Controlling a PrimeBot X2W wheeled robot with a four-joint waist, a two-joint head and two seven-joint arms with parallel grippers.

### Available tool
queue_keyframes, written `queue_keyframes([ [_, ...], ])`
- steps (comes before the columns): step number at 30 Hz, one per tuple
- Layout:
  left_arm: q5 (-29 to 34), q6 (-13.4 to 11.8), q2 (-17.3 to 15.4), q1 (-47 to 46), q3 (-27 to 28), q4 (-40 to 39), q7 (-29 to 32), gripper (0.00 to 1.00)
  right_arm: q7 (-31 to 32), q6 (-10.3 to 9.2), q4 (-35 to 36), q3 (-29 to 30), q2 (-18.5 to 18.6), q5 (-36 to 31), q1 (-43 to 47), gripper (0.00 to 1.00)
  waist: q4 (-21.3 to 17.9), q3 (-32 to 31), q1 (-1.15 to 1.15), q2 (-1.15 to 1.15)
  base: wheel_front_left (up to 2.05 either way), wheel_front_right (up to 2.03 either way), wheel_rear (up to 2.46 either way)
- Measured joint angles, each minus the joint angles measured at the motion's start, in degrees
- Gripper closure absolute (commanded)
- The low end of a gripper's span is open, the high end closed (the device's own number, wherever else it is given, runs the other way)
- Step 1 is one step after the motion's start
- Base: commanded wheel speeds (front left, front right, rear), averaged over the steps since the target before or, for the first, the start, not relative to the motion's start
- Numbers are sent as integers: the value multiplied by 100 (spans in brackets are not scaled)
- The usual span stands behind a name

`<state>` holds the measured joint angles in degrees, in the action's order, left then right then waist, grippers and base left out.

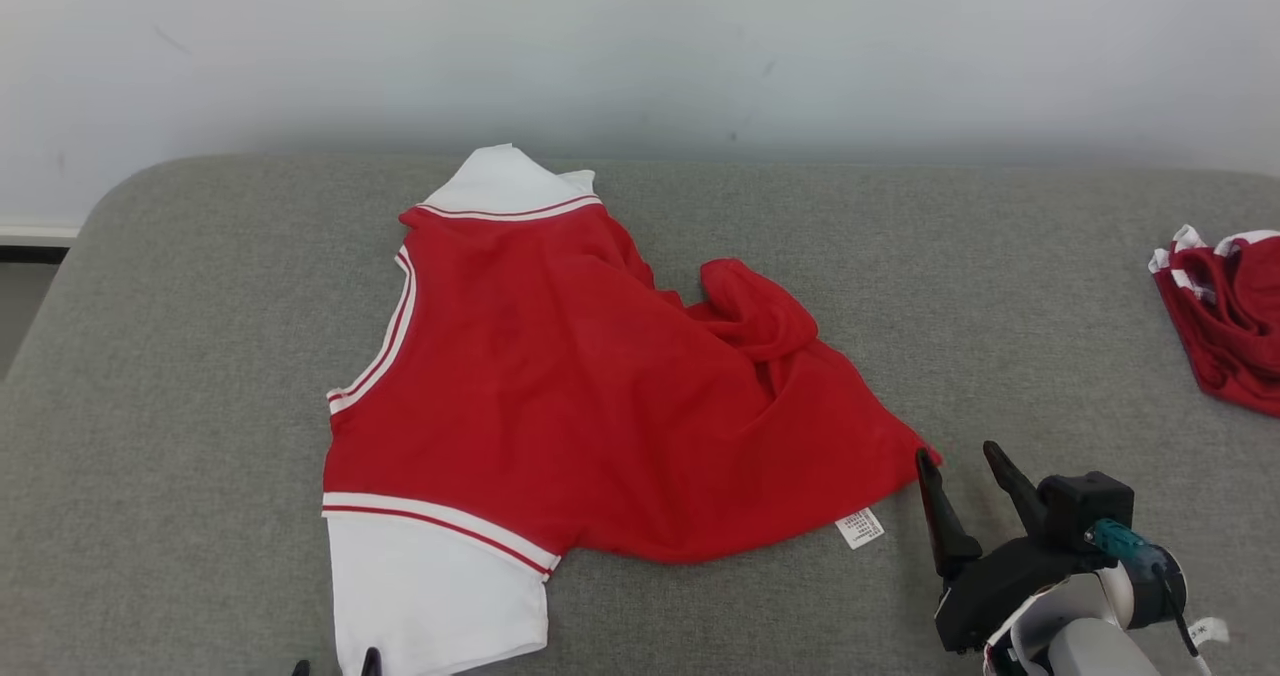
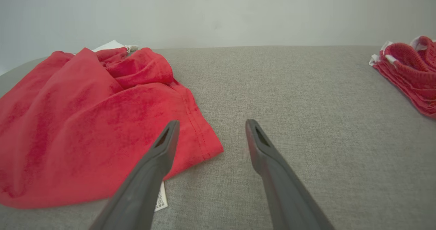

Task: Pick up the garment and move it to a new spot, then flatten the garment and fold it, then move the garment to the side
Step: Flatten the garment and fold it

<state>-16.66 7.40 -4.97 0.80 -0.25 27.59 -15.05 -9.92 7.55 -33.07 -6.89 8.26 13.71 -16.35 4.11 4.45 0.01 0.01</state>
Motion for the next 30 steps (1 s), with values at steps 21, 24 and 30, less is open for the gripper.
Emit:
queue_keyframes([
  [21,-917,2,20,-754,-795,1211,-26,20,-352,0,-2594,-412,-102,421,-1324,72,279,239,0,0,0,0,0],
  [24,-1077,8,-51,-925,-831,1481,-44,100,-397,0,-2795,-572,-132,565,-1449,100,248,250,-1,-1,0,0,0],
  [30,-1239,9,-59,-939,-878,1027,-9,100,-476,0,-2679,-811,-146,843,-1461,100,200,224,0,-1,0,0,0],
])
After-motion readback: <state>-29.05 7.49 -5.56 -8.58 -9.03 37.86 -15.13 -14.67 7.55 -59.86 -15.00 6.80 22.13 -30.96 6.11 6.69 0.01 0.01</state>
